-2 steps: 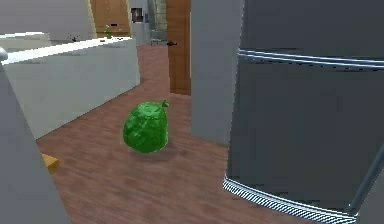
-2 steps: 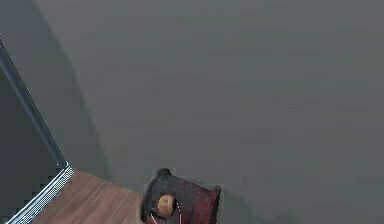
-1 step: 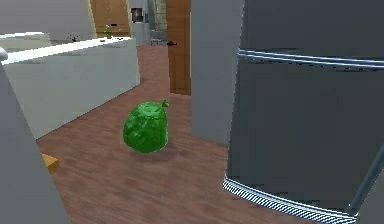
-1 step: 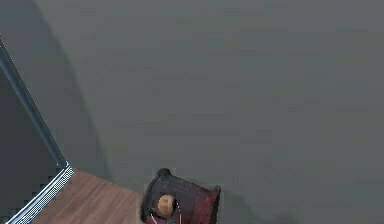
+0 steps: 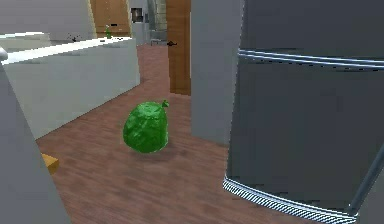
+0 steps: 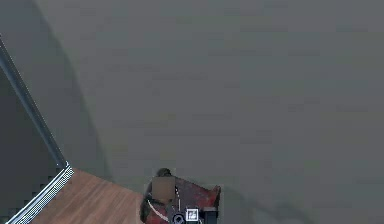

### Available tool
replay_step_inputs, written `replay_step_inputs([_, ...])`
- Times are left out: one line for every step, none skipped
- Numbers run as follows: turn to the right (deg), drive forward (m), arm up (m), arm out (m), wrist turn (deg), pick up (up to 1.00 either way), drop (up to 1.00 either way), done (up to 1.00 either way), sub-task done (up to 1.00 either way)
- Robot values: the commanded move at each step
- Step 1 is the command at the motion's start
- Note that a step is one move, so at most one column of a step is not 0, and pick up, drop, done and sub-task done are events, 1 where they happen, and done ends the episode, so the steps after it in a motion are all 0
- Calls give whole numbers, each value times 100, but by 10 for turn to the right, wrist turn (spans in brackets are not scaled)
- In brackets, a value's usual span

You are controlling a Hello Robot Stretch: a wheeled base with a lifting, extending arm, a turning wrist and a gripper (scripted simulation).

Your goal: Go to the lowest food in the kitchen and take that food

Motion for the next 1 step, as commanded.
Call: replay_step_inputs([0,0,0,0,0,0,0,100,0])
